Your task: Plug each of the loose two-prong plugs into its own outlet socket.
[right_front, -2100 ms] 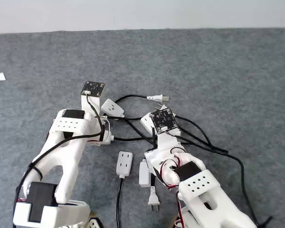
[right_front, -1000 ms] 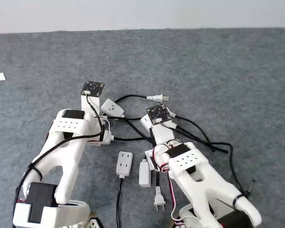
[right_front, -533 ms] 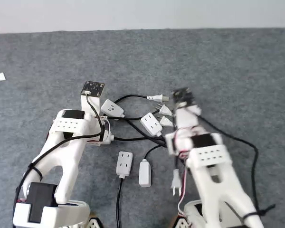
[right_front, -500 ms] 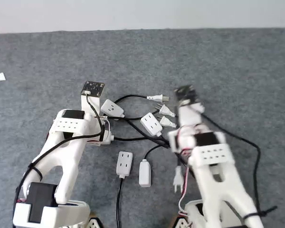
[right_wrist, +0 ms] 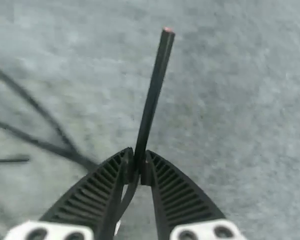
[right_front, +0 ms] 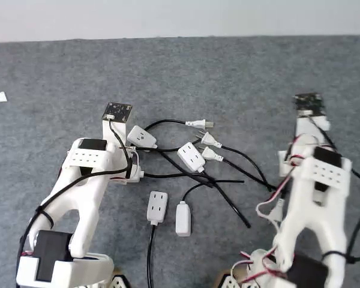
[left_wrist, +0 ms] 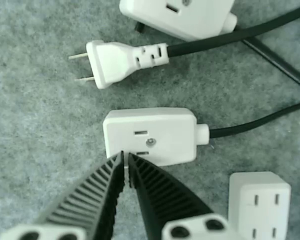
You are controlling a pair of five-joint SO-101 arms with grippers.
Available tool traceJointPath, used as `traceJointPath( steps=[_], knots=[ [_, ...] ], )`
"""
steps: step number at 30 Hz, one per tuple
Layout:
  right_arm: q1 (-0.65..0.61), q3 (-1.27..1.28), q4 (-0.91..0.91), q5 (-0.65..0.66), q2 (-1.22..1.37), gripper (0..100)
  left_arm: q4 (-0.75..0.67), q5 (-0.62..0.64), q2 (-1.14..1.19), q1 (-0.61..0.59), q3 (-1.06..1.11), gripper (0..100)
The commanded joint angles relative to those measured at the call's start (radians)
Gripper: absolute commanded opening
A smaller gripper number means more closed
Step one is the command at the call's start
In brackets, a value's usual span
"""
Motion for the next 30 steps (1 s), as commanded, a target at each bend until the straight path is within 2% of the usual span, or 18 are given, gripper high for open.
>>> traceJointPath(
  steps=[1, 8, 11, 15, 17, 21, 25, 27, 30],
  knots=[
    [0.104, -0.063, -0.136, 0.029, 0.065, 0.9, -0.028, -0.006, -0.018, -0.008, -0.002, 1],
    [0.203, -0.100, -0.369, 0.054, 0.214, 1.7, -0.028, -0.006, -0.018, -0.008, -0.002, 1],
    [0.209, -0.149, -0.364, 0.133, 0.271, 9.2, -0.028, -0.006, -0.018, -0.008, -0.002, 1],
    [0.209, -0.239, -0.257, 0.144, 0.302, 21.3, -0.028, -0.006, -0.018, -0.008, -0.002, 1],
    [0.209, -0.304, -0.179, 0.132, 0.300, 21.8, -0.028, -0.006, -0.018, -0.008, -0.002, 1],
    [0.231, -0.453, 0.016, 0.014, 0.300, 16.2, -0.028, -0.006, -0.018, -0.008, -0.002, 1],
    [0.234, -0.511, 0.262, -0.023, 0.298, 0.0, -0.028, -0.006, -0.018, -0.008, -0.002, 1],
    [0.236, -0.491, 0.335, -0.026, 0.298, 3.5, -0.028, -0.006, -0.018, -0.008, -0.002, 1],
    [0.259, -0.387, 0.314, -0.031, 0.274, 1.3, -0.028, -0.008, -0.020, -0.008, -0.002, 1]
  ],
)
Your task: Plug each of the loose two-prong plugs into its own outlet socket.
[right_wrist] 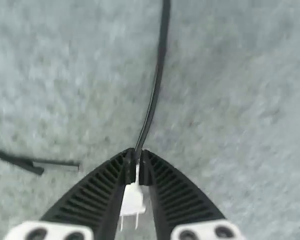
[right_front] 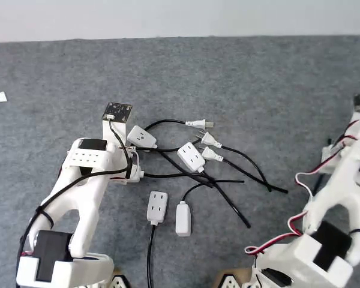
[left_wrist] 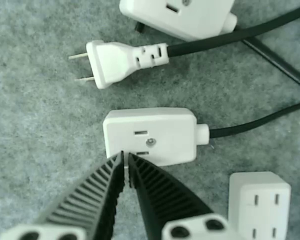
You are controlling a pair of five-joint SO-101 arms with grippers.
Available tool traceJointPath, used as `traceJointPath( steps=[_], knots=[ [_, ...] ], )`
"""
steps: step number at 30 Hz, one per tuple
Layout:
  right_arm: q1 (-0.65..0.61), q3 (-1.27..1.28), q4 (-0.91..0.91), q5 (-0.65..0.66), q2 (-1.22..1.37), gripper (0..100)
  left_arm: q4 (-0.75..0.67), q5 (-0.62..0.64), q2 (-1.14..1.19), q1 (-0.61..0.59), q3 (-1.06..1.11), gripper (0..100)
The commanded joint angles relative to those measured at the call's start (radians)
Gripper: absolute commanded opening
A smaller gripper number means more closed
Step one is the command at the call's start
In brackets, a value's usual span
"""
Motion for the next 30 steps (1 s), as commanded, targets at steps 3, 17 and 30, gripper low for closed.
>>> traceJointPath(
  steps=[3, 17, 30],
  knots=[
    [0.033, 0.213, -0.096, -0.014, -0.122, 1.0, -0.028, -0.008, -0.020, -0.006, -0.002, 1],
    [0.085, 0.456, -0.298, 0.087, -0.147, 1.3, -0.028, -0.008, -0.020, -0.009, -0.002, 1],
    [0.064, 0.454, -0.380, 0.097, -0.013, 1.0, -0.028, -0.008, -0.020, -0.009, -0.002, 1]
  ],
)
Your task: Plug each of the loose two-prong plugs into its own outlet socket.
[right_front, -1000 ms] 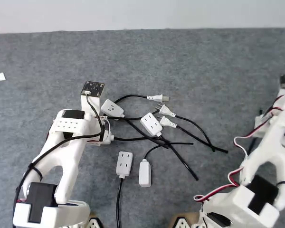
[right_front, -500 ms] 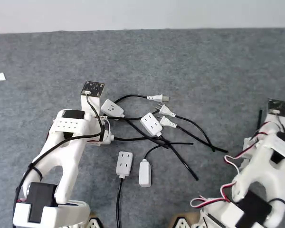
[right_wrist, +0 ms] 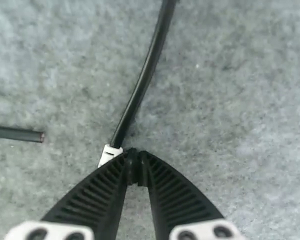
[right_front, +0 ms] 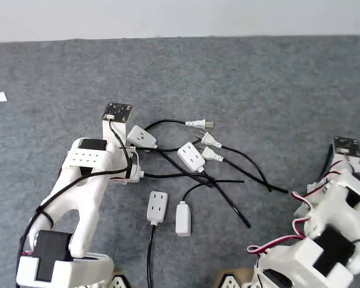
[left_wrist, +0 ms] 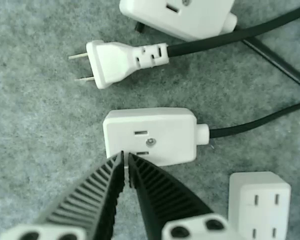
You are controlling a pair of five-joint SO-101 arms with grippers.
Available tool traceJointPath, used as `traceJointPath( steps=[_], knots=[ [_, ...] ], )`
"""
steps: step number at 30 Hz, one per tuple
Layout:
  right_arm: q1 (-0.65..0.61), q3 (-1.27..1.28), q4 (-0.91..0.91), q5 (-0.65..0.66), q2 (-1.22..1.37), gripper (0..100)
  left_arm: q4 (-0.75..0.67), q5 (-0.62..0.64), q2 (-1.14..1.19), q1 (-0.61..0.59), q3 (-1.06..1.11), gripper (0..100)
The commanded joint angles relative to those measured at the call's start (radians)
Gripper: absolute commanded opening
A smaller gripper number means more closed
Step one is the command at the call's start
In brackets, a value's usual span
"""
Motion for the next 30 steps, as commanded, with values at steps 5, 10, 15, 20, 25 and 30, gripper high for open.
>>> traceJointPath(
  steps=[5, 10, 15, 20, 25, 30],
  knots=[
    [-0.005, -0.011, -0.012, -0.043, -0.170, 1.0, -0.028, -0.008, -0.020, -0.009, -0.002, 1],
    [-0.028, 0.015, 0.088, -0.066, -0.292, 1.0, -0.028, -0.008, -0.020, -0.008, -0.002, 1],
    [-0.050, 0.080, 0.081, -0.072, -0.306, 1.0, -0.028, -0.008, -0.020, -0.008, -0.002, 1],
    [-0.044, 0.155, 0.002, -0.080, -0.306, 1.6, -0.028, -0.008, -0.020, -0.008, -0.002, 1],
    [-0.042, 0.164, -0.002, -0.084, -0.306, 1.7, -0.028, -0.008, -0.020, -0.008, -0.002, 1],
    [-0.045, 0.180, -0.027, -0.084, -0.298, 5.0, -0.028, -0.008, -0.020, -0.008, -0.002, 1]
  ],
)
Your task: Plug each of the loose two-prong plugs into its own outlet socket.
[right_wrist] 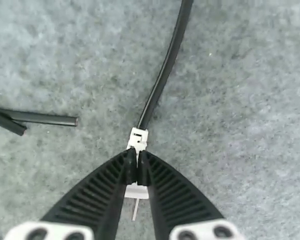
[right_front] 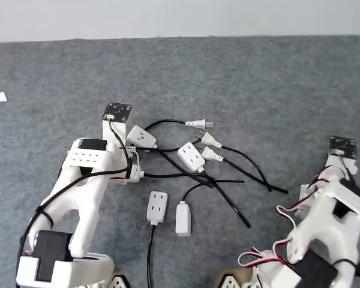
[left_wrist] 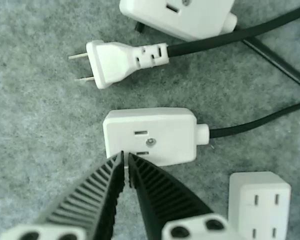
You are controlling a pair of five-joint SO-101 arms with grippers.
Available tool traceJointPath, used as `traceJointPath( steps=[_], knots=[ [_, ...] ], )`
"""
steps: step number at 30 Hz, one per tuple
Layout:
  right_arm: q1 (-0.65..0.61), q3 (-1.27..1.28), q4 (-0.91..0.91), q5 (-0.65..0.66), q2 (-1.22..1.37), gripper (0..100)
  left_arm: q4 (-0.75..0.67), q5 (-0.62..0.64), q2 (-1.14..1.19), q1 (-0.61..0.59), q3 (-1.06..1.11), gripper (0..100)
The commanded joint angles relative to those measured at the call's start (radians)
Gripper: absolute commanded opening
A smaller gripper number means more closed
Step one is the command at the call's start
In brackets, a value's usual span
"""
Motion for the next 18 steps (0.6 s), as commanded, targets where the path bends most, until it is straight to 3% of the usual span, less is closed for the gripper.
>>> traceJointPath(
  steps=[1, 12, 18],
  knots=[
    [-0.005, 0.011, -0.045, -0.009, -0.021, 7.3, -0.028, -0.008, -0.020, -0.008, -0.002, 1],
    [-0.002, 0.006, -0.124, -0.018, 0.111, 7.8, -0.028, -0.008, -0.020, -0.008, -0.002, 1],
    [-0.016, -0.002, -0.073, -0.109, 0.044, 7.8, -0.028, -0.008, -0.020, -0.008, -0.002, 1]
  ],
)
